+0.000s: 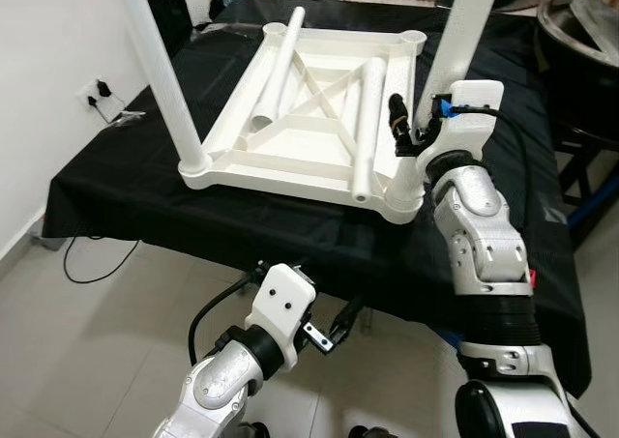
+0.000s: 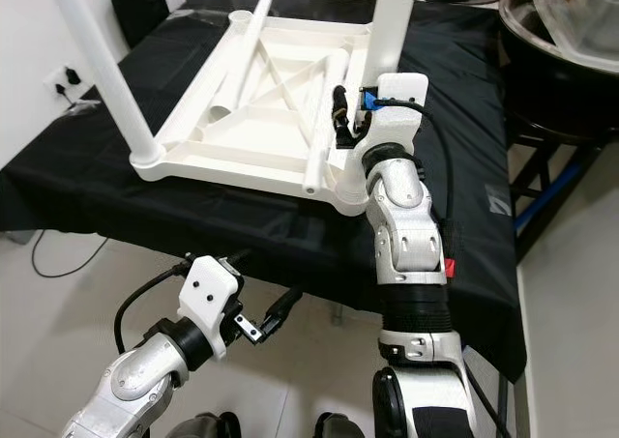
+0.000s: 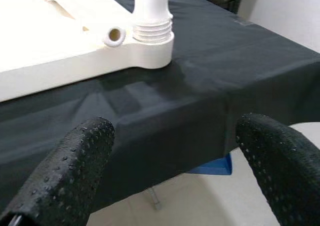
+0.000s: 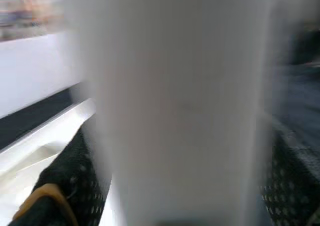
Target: Building children table
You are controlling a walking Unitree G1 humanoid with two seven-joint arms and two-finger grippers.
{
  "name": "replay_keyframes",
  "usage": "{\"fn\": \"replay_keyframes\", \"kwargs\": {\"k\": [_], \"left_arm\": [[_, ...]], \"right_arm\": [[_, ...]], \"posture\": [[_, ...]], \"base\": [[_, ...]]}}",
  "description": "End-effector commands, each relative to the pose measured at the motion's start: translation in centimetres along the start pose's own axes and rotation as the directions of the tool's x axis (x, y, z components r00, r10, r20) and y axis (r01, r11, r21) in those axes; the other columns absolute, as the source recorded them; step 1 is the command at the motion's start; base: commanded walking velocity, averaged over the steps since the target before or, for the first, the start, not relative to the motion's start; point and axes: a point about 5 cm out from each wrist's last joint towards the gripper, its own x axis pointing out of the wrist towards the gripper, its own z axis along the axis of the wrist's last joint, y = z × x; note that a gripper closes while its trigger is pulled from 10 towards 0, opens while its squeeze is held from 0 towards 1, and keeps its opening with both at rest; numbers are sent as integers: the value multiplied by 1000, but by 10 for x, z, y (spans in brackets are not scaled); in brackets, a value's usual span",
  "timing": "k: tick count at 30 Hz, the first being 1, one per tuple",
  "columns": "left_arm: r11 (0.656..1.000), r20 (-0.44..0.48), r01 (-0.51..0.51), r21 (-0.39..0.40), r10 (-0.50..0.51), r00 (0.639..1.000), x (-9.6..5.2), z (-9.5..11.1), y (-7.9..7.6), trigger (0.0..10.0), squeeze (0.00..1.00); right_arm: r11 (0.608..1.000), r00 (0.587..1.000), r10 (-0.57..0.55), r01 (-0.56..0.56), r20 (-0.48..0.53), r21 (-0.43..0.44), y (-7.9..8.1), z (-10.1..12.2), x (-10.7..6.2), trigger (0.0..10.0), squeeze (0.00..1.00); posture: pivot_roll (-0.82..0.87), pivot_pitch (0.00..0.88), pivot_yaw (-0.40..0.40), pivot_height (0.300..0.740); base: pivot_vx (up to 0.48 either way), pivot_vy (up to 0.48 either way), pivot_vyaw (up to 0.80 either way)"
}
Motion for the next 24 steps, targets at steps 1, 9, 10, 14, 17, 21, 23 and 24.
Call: {"fn": "replay_keyframes", "kwargs": {"k": [1,9,10,14,17,21,23,24], "left_arm": [[1000,-20,-8,5,8,1000,-2,-4,-1,10000,0],[1000,-22,-3,4,3,1000,-3,-5,-1,10000,0],[1000,-22,-3,4,3,1000,-3,-5,-1,10000,0],[1000,-21,1,4,-1,1000,-2,-5,-1,10000,0],[1000,-17,2,6,-2,1000,-2,-4,-1,10000,0],[1000,-17,2,9,-2,1000,-2,-5,-2,10000,0],[1000,-16,2,10,-2,1000,-2,-4,-2,10000,0],[1000,-15,2,11,-2,1000,-2,-4,-2,10000,0]], "right_arm": [[996,996,80,-79,-33,51,0,-7,-3,10000,0],[966,967,251,-249,-33,66,-26,-3,-11,10000,0],[966,967,251,-249,-33,66,-26,-3,-11,10000,0],[945,946,322,-319,-43,71,-32,-6,-9,10000,0],[928,929,367,-362,-47,86,-35,-8,-3,10000,0],[897,899,435,-426,-60,117,-31,-12,1,10000,0],[870,871,486,-475,-71,129,-27,-16,6,10000,0],[866,866,495,-485,-74,126,-26,-17,8,10000,0]], "posture": [[120,154,-21,740],[119,145,-14,740],[119,145,-14,740],[123,138,-18,740],[123,138,-18,740],[131,132,-20,740],[134,130,-22,740],[134,130,-22,740]], "base": [[0,0,0],[0,0,0],[0,0,0],[0,0,0],[0,0,0],[0,0,0],[0,0,0],[0,0,0]]}}
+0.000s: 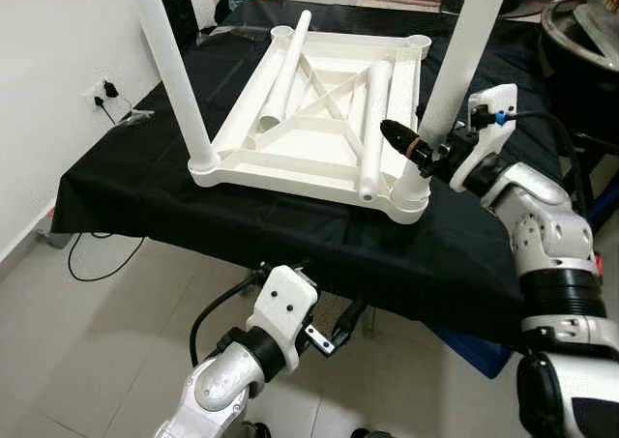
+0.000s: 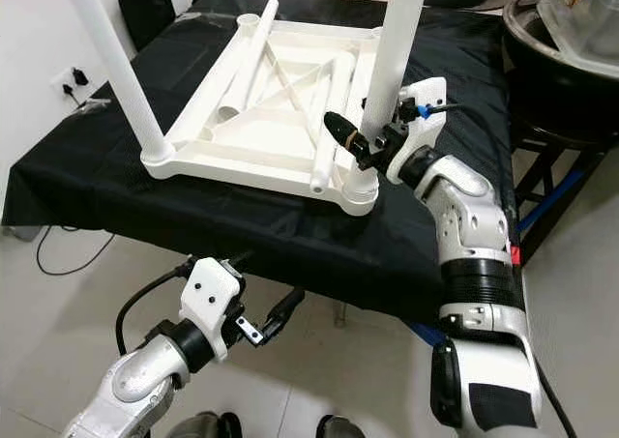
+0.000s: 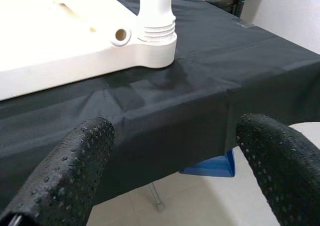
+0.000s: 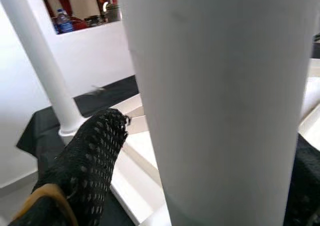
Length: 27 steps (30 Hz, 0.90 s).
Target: Building children table
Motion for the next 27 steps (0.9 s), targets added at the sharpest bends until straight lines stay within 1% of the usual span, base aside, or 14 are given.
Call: {"fn": "replay_keyframes", "kwargs": {"k": [1,2,3,4,7,9,13,18,21,22,24,25,26,27], "left_arm": [[1000,-17,-1,11,2,1000,-2,-4,-1,10000,0],[1000,-15,-1,12,1,1000,-2,-4,-1,10000,0],[1000,-15,0,13,1,1000,-2,-3,-1,10000,0],[1000,-15,-2,14,2,1000,-2,-3,-1,10000,0],[1000,-14,-3,14,3,1000,-1,-3,-1,10000,0],[1000,-14,-5,14,6,1000,-2,-3,-1,10000,0],[1000,-16,-6,13,6,1000,-1,-3,-1,10000,0],[1000,-17,-4,13,4,1000,-1,-4,-1,10000,0],[1000,-18,-3,14,3,1000,-1,-4,0,10000,0],[1000,-18,-3,14,3,1000,-1,-4,0,10000,0],[1000,-17,-2,14,3,1000,-1,-3,0,10000,0],[1000,-18,-2,14,2,1000,-1,-4,0,10000,0],[1000,-18,-2,14,2,1000,-1,-4,0,10000,0],[1000,-18,-2,13,2,1000,-1,-3,0,10000,0]], "right_arm": [[998,998,68,-68,-10,1,7,-4,8,10000,0],[998,998,66,-66,-18,0,6,-5,11,5255,0],[998,998,66,-66,-22,0,5,-6,13,5255,0],[998,998,61,-61,-20,6,4,-7,14,0,0],[998,998,59,-58,-18,9,3,-7,15,0,0],[1000,1000,19,-19,-10,-3,0,-7,16,0,0],[996,998,-56,53,-30,-78,-5,-8,14,0,0],[988,993,-116,113,-19,-106,-9,-7,11,0,0],[950,956,-291,293,28,-105,-9,-8,1,0,0],[950,956,-291,293,28,-105,-9,-8,1,0,0],[931,935,-352,354,36,-86,-6,-12,-4,0,0],[913,918,-396,397,29,-91,2,-20,-10,0,0],[913,918,-396,397,29,-91,2,-20,-10,0,0],[890,895,-445,445,24,-98,10,-27,-15,0,0]], "posture": [[134,130,-22,740],[136,132,-26,740],[138,134,-27,740],[138,134,-27,740],[139,138,-31,740],[141,141,-32,740],[136,143,-29,740],[132,147,-26,740],[130,151,-20,740],[130,151,-20,740],[130,151,-19,740],[123,154,-17,740],[123,154,-17,740],[120,154,-14,740]], "base": [[0,0,0],[0,0,0],[0,0,0],[0,0,0],[0,0,0],[0,0,0],[0,0,0],[0,0,0],[0,0,0],[0,0,0],[0,0,0],[0,0,0],[0,0,0],[0,0,0]]}}
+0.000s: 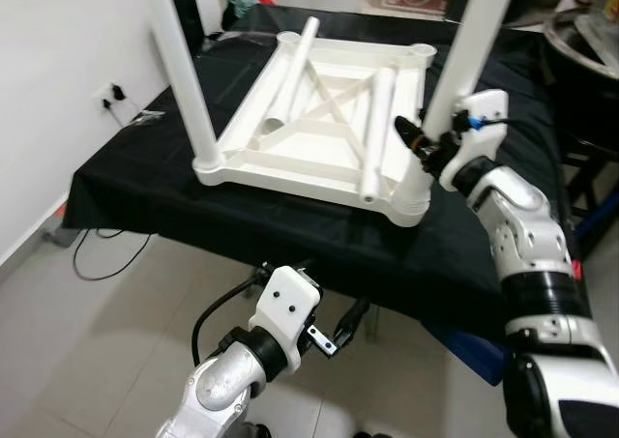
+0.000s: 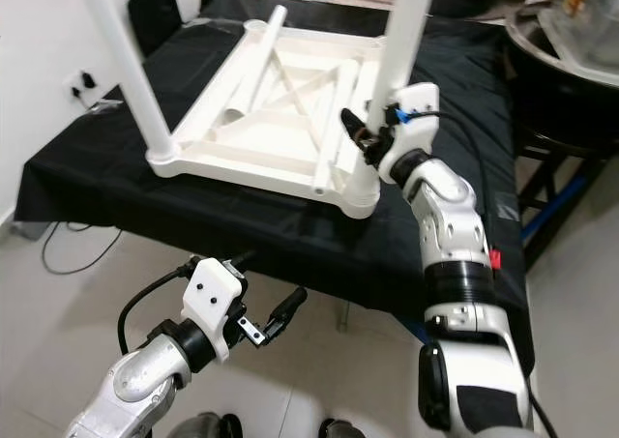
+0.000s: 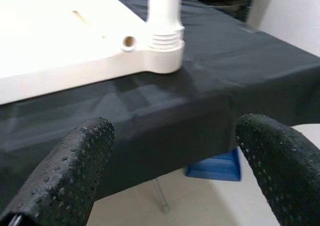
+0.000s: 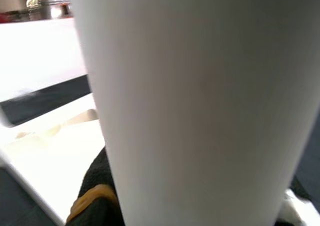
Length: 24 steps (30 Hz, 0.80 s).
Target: Building children table
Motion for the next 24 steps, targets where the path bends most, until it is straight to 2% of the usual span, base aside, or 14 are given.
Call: {"fn": "replay_keyframes", "kwargs": {"k": [1,2,5,6,7,10,11,12,13,14,17,19,20,24], "left_arm": [[1000,-22,5,4,-5,1000,-1,-4,0,10000,0],[1000,-22,5,4,-5,1000,-1,-4,0,10000,0],[1000,-23,5,5,-5,1000,-1,-4,0,10000,0],[1000,-23,5,5,-5,1000,-1,-4,0,10000,0],[1000,-23,6,6,-5,1000,-1,-4,0,10000,0],[1000,-23,5,6,-5,1000,-1,-4,0,10000,0],[1000,-23,4,6,-4,1000,-1,-4,0,10000,0],[1000,-23,4,6,-4,1000,-1,-4,0,10000,0],[1000,-23,3,6,-3,1000,-1,-4,0,10000,0],[1000,-23,3,6,-3,1000,-1,-4,0,10000,0],[1000,-23,1,5,0,1000,-1,-4,-1,10000,0],[1000,-22,0,5,0,1000,-1,-4,-1,10000,0],[1000,-22,-3,4,3,1000,-1,-4,-1,10000,0],[1000,-23,-5,2,5,1000,-1,-4,0,10000,0]], "right_arm": [[995,994,-100,100,-49,-7,4,-13,-13,0,0],[995,994,-100,100,-49,-7,4,-13,-13,0,0],[976,975,-218,218,-38,-17,14,-12,-17,0,0],[976,975,-218,218,-38,-17,14,-12,-17,0,0],[934,934,-356,356,-9,-15,22,-7,-17,0,0],[919,919,-393,393,-8,2,25,-5,-16,0,0],[898,898,-441,440,8,18,28,-2,-16,0,0],[898,898,-441,440,8,18,28,-2,-16,0,0],[869,870,-493,492,11,42,29,0,-16,0,0],[869,870,-493,492,11,42,29,0,-16,0,0],[827,828,-560,559,1,66,33,3,-15,0,0],[815,818,-576,575,-10,72,34,3,-15,0,0],[825,826,-563,562,-7,64,39,6,-14,10000,0],[854,857,-516,515,-5,70,51,10,-12,10000,0]], "posture": [[120,154,-14,740],[120,154,-14,740],[120,158,-12,740],[120,158,-12,740],[122,159,-12,740],[125,160,-13,740],[125,160,-13,740],[125,160,-13,740],[123,159,-14,740],[123,159,-14,740],[124,161,-20,740],[124,163,-20,740],[126,164,-19,740],[119,165,-17,740]], "base": [[0,0,0],[0,0,0],[0,0,0],[0,0,0],[0,0,0],[0,0,0],[0,0,0],[0,0,0],[0,0,0],[0,0,0],[0,0,0],[0,0,0],[0,0,0],[0,0,0]]}}
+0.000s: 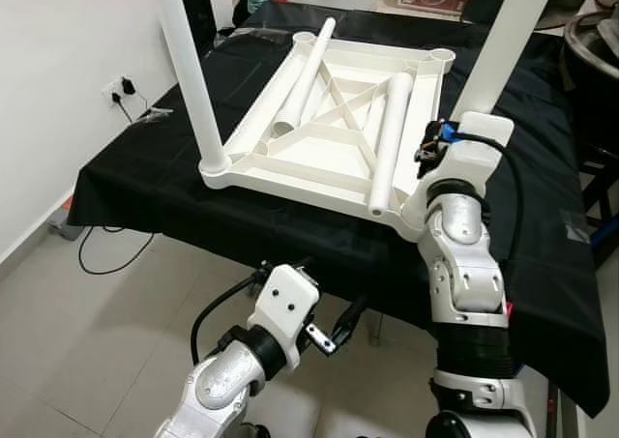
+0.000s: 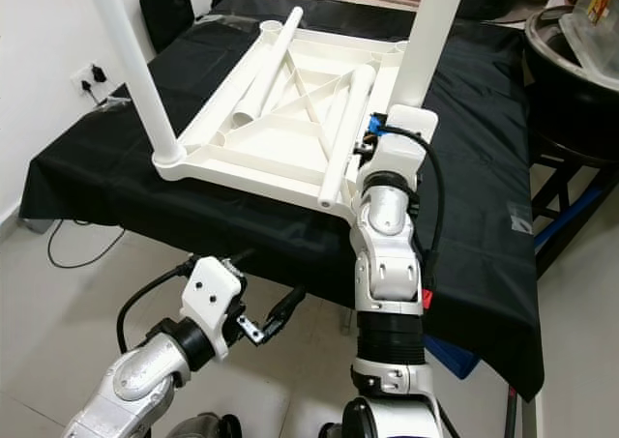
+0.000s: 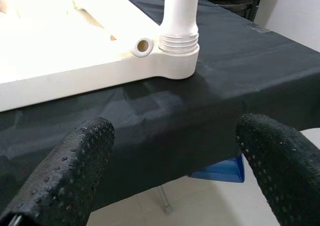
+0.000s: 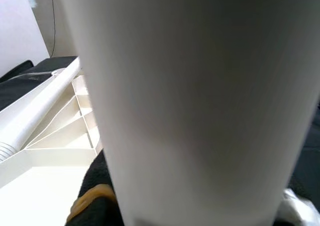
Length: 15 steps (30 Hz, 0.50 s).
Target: Building children table
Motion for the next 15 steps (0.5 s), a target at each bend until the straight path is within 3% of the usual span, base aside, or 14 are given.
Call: {"fn": "replay_keyframes", "kwargs": {"k": [1,2,5,6,8,10,11,13,15], "left_arm": [[1000,-25,-3,1,3,1000,-1,-5,0,10000,0],[1000,-25,-2,1,2,1000,-1,-5,-1,10000,0],[1000,-27,-1,-1,1,1000,-1,-5,-1,10000,0],[1000,-27,-2,-2,2,1000,-1,-5,-1,10000,0],[1000,-27,-2,-2,2,1000,-1,-5,-1,10000,0],[1000,-26,-4,-3,4,1000,-1,-5,-1,10000,0],[1000,-26,-4,-3,4,1000,-1,-5,-1,10000,0],[1000,-25,-8,-6,8,1000,-1,-5,-1,10000,0],[1000,-25,-8,-6,8,1000,-1,-5,-1,10000,0]], "right_arm": [[1000,1000,-9,9,-2,19,-2,2,-2,10000,0],[999,999,38,-38,14,29,3,4,-3,10000,1000],[995,994,94,-95,51,25,10,8,-6,10000,1000],[987,985,154,-157,74,31,15,10,-7,10000,0],[987,985,154,-157,74,31,15,10,-7,10000,0],[950,946,308,-312,103,22,19,11,-8,10000,0],[950,946,308,-312,103,22,19,11,-8,10000,0],[864,864,497,-501,73,42,16,5,-11,10000,0],[864,864,497,-501,73,42,16,5,-11,10000,0]], "posture": [[119,165,-17,740],[118,164,-18,740],[117,163,-17,740],[121,164,-21,740],[121,164,-21,740],[121,164,-23,740],[121,164,-23,740],[118,161,-24,740],[118,161,-24,740]], "base": [[0,0,0],[0,0,0],[0,0,0],[0,0,0],[0,0,0],[0,0,0],[0,0,0],[0,0,0],[0,0,0]]}}
